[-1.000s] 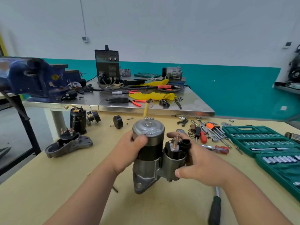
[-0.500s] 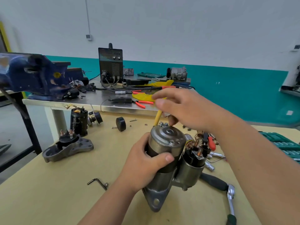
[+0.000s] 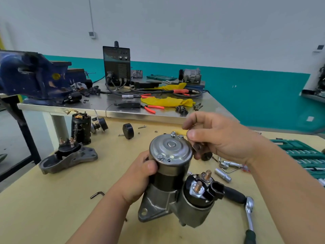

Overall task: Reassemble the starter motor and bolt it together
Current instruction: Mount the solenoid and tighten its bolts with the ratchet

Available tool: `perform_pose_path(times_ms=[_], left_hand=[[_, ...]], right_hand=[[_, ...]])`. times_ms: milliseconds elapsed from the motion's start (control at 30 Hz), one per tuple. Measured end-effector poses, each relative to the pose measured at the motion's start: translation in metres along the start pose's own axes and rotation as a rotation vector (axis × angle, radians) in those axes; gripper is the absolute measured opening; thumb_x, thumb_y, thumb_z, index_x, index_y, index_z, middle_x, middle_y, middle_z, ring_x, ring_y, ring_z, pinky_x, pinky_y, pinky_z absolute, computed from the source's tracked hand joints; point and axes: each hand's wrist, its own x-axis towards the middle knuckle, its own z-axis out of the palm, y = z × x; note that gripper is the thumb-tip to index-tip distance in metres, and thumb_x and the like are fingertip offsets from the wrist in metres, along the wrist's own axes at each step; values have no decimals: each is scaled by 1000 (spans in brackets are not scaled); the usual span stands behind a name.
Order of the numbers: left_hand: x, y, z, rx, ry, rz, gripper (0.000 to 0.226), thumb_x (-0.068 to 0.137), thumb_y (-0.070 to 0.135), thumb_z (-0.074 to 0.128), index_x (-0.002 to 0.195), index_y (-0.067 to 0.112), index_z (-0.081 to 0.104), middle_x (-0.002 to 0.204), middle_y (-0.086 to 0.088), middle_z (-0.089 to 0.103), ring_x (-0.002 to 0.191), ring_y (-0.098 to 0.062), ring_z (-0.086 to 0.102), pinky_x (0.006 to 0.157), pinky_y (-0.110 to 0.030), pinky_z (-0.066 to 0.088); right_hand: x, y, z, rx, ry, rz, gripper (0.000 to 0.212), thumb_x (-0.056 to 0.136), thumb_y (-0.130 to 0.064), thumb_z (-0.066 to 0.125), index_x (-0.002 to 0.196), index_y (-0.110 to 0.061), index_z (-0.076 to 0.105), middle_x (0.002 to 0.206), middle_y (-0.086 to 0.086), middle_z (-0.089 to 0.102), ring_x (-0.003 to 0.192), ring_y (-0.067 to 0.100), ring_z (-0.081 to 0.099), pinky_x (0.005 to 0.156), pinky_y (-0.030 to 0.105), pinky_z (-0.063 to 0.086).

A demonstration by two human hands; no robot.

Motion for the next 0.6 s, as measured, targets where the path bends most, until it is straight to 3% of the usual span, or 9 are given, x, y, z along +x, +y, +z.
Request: perform_pose_path(times_ms=[167,300,467,600], left_hand=[[1,-3,2,-54,4,-38,72,62,79,69,114,29,73,112,3,73,108,-13,67,90,-24,51],[1,-3,2,-80,14,-16,76,63,78,69,118,25,71,117,-2,71,112,-17,65,93,-28,50],[2,-2,2,-72,26,-19,77,63,80,67,118,27,71,117,-1,71,112,-17,64,94,-28,50],[2,-2,3,-75,34,-10,72,67,78,66,119,28,71,117,3,71,112,-13,64,93,-26,50]], right_hand=[[-2,10,4,12,81,-94,14,75,-17,66,73,-30,69,62,2,60,55,13,59,55,28,52],[-2,16,7,34,114,-114,10,76,-18,66,85,-19,63,60,1,60,54,14,58,53,28,51],[-1,20,11,79,155,-125,8,75,-18,65,81,-21,66,58,-1,60,53,12,58,52,27,51],[0,28,12,173,155,-129,16,75,-15,64,91,-13,63,59,-2,59,53,10,56,50,27,50]])
